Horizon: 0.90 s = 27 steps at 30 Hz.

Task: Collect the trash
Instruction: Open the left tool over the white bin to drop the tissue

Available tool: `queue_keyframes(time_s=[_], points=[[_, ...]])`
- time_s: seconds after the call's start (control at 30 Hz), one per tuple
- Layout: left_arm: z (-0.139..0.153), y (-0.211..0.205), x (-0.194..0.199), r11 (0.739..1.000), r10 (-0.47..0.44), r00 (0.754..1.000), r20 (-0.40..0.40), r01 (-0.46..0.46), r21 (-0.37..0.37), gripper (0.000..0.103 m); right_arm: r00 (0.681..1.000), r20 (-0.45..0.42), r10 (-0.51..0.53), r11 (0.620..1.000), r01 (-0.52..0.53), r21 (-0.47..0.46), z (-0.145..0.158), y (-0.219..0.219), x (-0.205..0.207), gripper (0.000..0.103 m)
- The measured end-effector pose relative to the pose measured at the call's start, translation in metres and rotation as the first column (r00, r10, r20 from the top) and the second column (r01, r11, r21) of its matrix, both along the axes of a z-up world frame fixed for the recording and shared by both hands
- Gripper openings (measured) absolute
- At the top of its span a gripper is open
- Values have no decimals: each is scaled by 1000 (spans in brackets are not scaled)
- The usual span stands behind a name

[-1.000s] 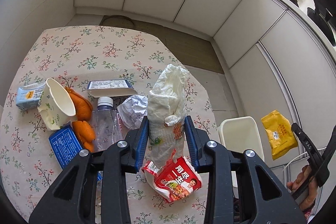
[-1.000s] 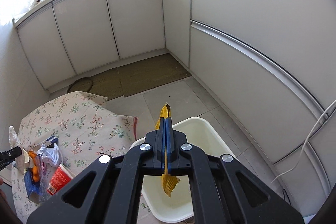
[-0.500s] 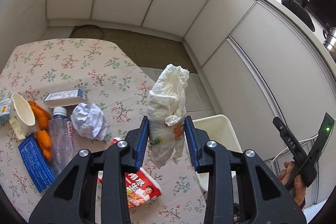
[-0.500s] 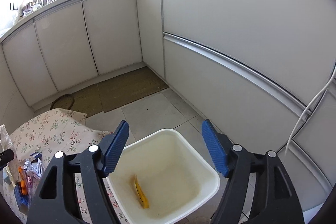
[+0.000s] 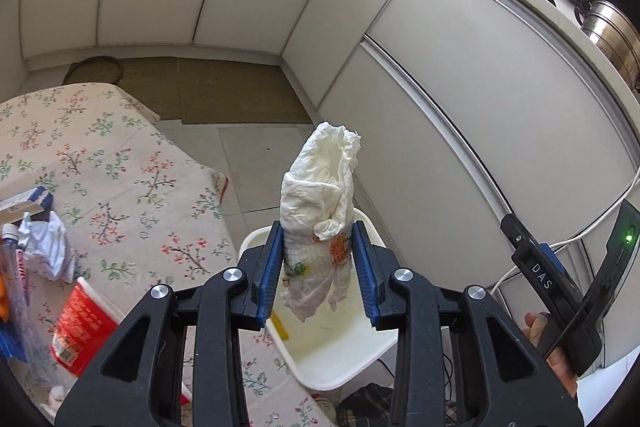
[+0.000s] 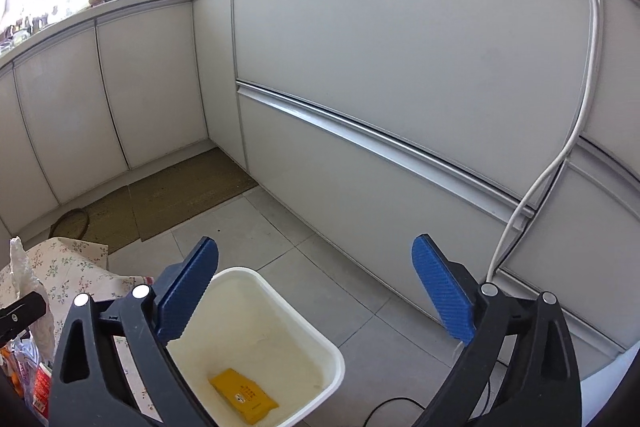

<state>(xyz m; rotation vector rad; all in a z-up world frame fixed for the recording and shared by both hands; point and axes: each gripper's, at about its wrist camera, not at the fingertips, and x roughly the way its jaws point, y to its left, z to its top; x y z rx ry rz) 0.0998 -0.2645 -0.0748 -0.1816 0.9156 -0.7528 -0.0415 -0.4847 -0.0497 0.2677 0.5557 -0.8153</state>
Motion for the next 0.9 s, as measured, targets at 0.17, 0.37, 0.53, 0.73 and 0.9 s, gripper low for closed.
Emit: queue_keyframes(time_s=[0.17,0.37,0.53,0.73,0.9], points=[[-13,-41,6,999,-55,998,-45,55,-3,37,999,-23,-50,998,50,30,-11,-21,-7,95],[-24,-65,7,997,-72,995,-70,73,19,56,996,-26,-83,995,84,58,-14,-36,-13,95],[-25,-61,2,997,-39,998,-48,43,66,81,997,-23,-69,995,70,65,-15,-33,-11,96],[-24,-35,3,976,59,997,40,-66,208,96,999,-41,-13,996,16,82,-18,-20,1,96],[-29,-3,15,933,113,987,111,-144,330,96,995,-78,65,993,-57,104,-24,-2,18,96]])
